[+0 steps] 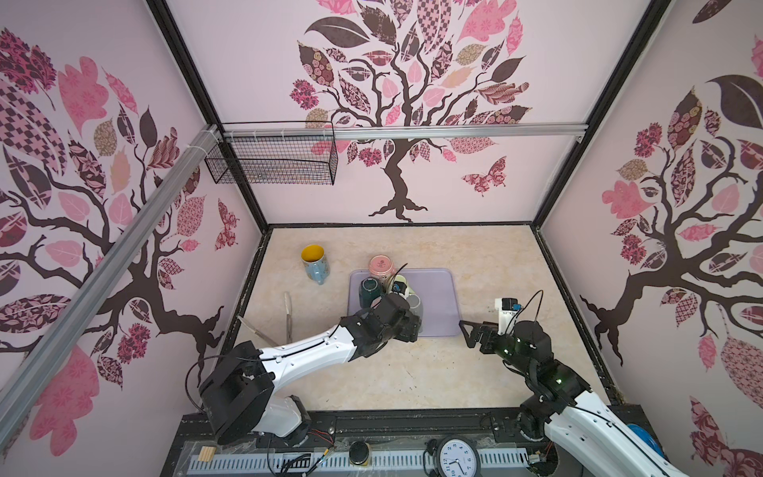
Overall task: Turn the mug right side up
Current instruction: Rotate the mug on the tray.
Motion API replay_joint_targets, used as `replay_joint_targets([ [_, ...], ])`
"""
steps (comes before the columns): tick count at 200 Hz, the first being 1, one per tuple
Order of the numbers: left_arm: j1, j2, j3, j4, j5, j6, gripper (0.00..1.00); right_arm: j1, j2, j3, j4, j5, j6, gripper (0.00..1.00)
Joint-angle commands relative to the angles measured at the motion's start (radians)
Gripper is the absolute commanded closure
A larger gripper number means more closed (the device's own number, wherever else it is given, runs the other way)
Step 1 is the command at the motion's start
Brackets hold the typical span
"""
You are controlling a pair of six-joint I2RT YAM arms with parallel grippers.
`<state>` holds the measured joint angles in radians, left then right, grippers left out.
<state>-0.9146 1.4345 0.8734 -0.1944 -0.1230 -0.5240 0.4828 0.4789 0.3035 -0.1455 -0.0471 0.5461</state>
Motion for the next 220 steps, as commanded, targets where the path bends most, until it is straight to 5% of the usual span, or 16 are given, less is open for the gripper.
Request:
replay_joint_targets([
  [1,-0.003,0.027,0.053,0.023,0.002,0.014,0.27,-0.001,-0.026,-0.012,0.014,0.021,0.010,0.00],
  [140,-0.010,0.213,0.173,-0.041,-0.037,0.053,0.60,-0.003,-0.036,-0.035,-0.003,0.039,0.041,0.00],
  [220,-0.011,0.363,0.301,-0.117,-0.095,0.075,0.63,-0.002,-0.006,-0.019,-0.021,0.076,0.041,0.00],
])
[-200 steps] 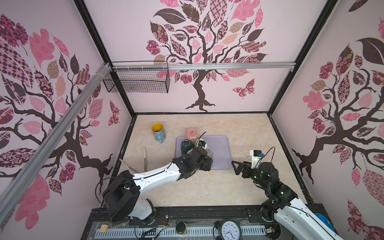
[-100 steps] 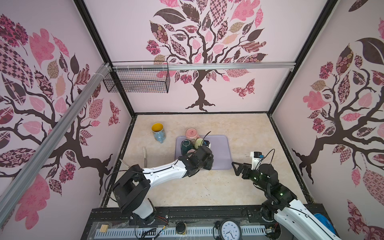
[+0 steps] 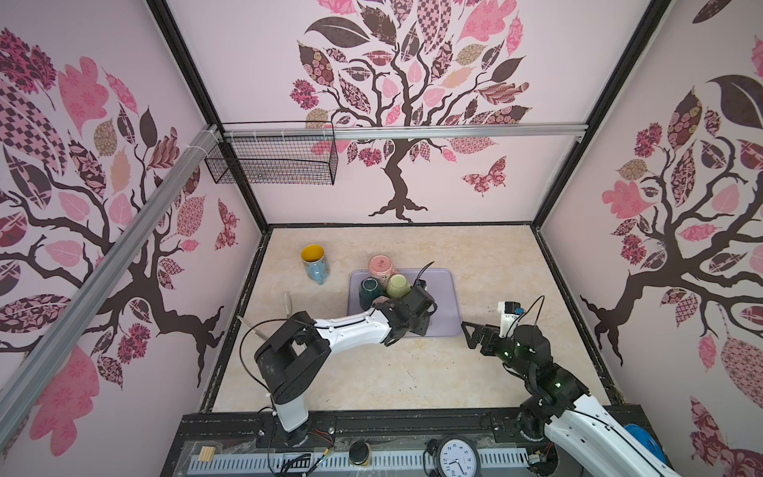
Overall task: Turn the mug right side up
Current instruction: Rotate the mug on the tray.
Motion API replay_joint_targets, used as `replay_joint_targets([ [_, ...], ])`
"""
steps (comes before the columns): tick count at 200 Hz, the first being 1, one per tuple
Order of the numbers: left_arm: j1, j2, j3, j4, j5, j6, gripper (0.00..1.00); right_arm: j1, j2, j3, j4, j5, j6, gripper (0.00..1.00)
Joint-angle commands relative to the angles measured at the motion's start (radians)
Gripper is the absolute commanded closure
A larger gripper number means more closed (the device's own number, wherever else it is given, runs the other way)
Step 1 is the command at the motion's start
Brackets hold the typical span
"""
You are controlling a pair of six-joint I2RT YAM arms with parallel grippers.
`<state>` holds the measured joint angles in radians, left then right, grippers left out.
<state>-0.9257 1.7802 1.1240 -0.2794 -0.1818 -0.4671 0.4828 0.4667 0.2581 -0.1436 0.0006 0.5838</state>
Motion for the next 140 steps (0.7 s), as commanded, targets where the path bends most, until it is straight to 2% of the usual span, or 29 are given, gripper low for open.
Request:
replay_joint_targets([
  [1,0.001,0.018,0.050,-0.032,-0.036,0.017,0.63,-0.002,0.006,0.025,-0.023,0.028,0.002,0.01],
  [78,0.030,0.008,0.054,-0.020,-0.055,0.007,0.63,-0.003,0.064,0.026,0.022,-0.012,-0.008,0.01],
  [140,0.055,-0.073,0.033,-0.061,-0.015,-0.033,0.60,-0.003,0.145,0.024,0.064,-0.074,-0.020,0.00],
])
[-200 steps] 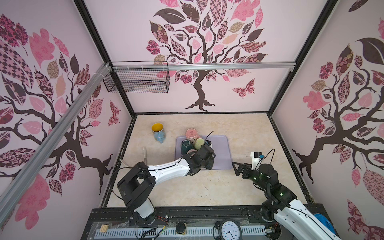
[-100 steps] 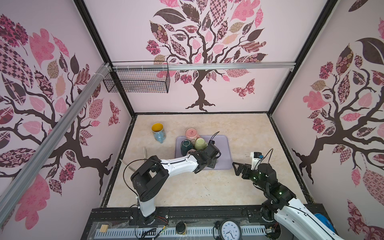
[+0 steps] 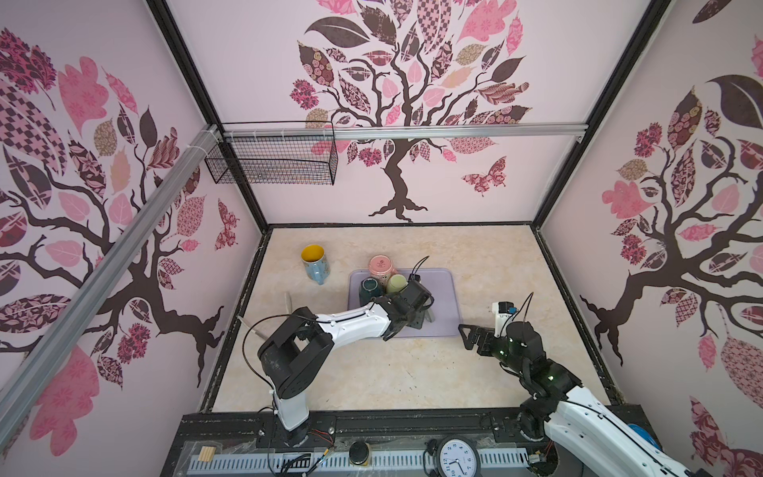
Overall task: Turn the mug right side up
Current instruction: Rotate the mug on the tray, then pick up the mug from the tray.
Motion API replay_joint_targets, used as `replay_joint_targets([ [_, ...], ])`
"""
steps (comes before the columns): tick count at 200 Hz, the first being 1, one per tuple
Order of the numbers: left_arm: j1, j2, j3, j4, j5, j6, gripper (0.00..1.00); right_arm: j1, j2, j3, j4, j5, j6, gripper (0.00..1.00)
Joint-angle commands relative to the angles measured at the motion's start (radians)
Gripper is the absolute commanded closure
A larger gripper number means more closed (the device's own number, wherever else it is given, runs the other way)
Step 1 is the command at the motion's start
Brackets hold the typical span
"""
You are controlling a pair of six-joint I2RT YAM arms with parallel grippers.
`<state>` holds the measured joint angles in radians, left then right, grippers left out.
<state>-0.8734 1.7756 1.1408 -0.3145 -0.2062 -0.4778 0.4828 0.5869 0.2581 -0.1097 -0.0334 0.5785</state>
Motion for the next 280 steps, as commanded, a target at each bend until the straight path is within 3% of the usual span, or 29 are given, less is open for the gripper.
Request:
replay_joint_targets([
  [1,0.003,-0.070,0.014,-0.027,0.010,-0.023,0.61,-0.003,0.027,0.024,0.031,-0.041,-0.014,0.01],
  [78,0.009,-0.202,-0.097,-0.122,-0.068,-0.042,0.60,-0.002,0.103,0.020,0.081,-0.066,-0.032,0.00],
  [121,0.010,-0.289,-0.164,-0.135,-0.078,-0.096,0.60,-0.003,0.125,0.024,0.111,-0.139,-0.049,0.01],
  [162,0.042,-0.244,-0.111,-0.251,-0.079,-0.244,0.62,-0.002,0.169,0.025,0.131,-0.154,-0.045,0.00],
  [179,0.055,-0.225,-0.106,-0.267,-0.043,-0.248,0.63,-0.002,0.167,0.023,0.124,-0.155,-0.049,0.00],
  [250,0.051,-0.285,-0.129,-0.316,-0.084,-0.242,0.63,-0.002,0.142,-0.007,0.127,-0.149,-0.051,0.01],
  [280,0.030,-0.293,-0.105,-0.397,-0.144,-0.277,0.53,-0.003,0.155,-0.010,0.140,-0.152,-0.052,0.00],
])
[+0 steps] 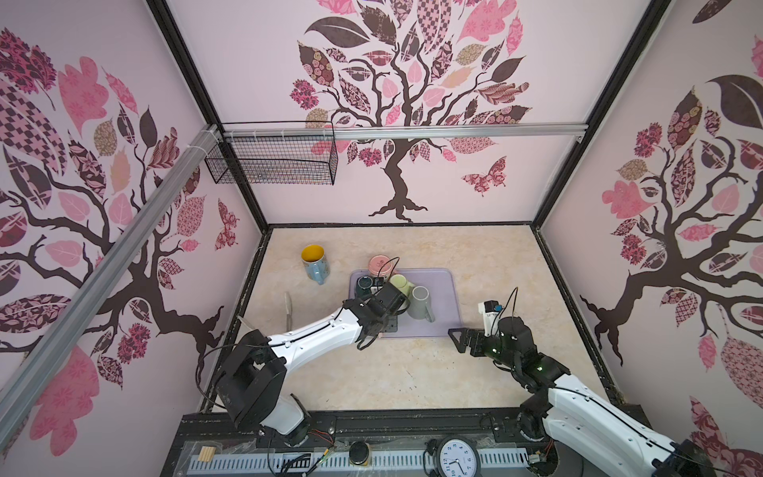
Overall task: Turn the mug right side up
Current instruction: Pick up the mug from the tray.
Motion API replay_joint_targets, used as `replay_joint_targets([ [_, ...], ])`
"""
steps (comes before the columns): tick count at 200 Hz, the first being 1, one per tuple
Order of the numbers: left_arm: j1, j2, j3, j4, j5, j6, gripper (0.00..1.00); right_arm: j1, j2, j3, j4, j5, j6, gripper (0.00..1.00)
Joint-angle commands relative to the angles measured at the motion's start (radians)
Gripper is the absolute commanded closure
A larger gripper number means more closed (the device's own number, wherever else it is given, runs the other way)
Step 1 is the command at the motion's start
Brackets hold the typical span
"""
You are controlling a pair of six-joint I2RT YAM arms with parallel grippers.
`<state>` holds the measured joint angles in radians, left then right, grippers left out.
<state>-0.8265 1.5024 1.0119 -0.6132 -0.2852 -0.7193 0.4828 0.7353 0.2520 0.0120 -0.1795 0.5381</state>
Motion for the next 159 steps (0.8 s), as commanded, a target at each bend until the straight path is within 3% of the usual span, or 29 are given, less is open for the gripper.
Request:
replay_joint_targets([
  [1,-0.018,-0.022,0.024,-0.101,-0.069,-0.038,0.52,-0.003,0.007,-0.004,0.018,-0.007,-0.012,0.00],
  [78,-0.017,-0.037,-0.006,-0.151,-0.135,-0.142,0.49,-0.001,0.019,-0.010,0.021,-0.001,-0.021,0.00],
  [105,0.011,-0.018,-0.015,-0.117,-0.106,-0.148,0.57,-0.002,0.018,-0.016,0.014,0.001,-0.018,0.01],
  [159,0.023,0.075,0.036,-0.099,-0.095,-0.127,0.61,-0.001,-0.002,-0.022,-0.004,0.000,-0.016,0.01],
])
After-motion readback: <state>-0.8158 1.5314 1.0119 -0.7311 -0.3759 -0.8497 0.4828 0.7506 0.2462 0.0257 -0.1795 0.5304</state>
